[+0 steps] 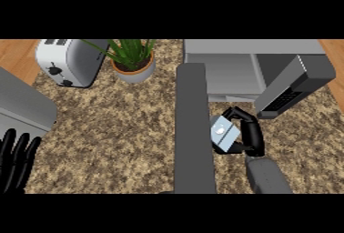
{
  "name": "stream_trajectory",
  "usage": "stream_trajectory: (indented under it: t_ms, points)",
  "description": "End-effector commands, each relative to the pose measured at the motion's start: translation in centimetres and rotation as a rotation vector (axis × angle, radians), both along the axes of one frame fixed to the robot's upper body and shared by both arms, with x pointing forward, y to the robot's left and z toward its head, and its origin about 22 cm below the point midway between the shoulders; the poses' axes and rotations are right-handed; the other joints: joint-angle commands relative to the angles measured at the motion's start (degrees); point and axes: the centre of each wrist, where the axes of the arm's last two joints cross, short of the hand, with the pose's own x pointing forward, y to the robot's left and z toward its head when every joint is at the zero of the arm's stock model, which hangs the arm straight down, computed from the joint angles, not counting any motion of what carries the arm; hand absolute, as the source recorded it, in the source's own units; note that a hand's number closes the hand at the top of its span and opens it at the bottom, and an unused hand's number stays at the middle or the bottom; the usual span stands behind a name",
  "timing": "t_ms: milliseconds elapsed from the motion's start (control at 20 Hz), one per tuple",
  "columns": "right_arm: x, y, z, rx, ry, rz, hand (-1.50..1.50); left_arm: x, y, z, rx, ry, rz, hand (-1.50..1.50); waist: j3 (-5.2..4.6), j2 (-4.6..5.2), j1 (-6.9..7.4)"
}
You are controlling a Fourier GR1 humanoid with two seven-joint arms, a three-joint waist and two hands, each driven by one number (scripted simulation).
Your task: Pick up the milk, place it into the microwave and close the microwave
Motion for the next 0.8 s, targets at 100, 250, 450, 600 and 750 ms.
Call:
stream_trajectory:
  t_ms: [100, 250, 450, 600, 750]
  points:
    - [6.1, 1.2, 3.2, -0.102, 0.043, -0.120, 1.50, 0.3, -0.1, -0.4, 0.006, -0.004, -0.020, -1.50, 0.05, 0.28, 0.84]
    - [7.9, 0.9, 3.2, -0.152, 0.073, -0.157, 1.50, -0.3, 0.9, 0.0, -0.008, -0.008, -0.023, -1.50, 0.07, 0.46, 1.60]
    - [9.8, 0.9, 4.0, -0.217, 0.070, -0.189, 1.50, -0.2, 0.8, -0.7, -0.013, 0.001, -0.039, -1.50, 0.07, 0.50, 1.76]
    - [11.3, -2.6, 5.4, -0.257, 0.100, -0.239, 1.50, 0.9, -0.6, -0.6, 0.000, -0.024, -0.027, -1.50, 0.14, 0.95, 2.21]
    - [12.5, -2.9, 6.9, -0.293, 0.082, -0.331, 1.50, 1.2, 0.6, -1.4, -0.005, -0.010, -0.052, -1.50, 0.13, 1.42, 3.25]
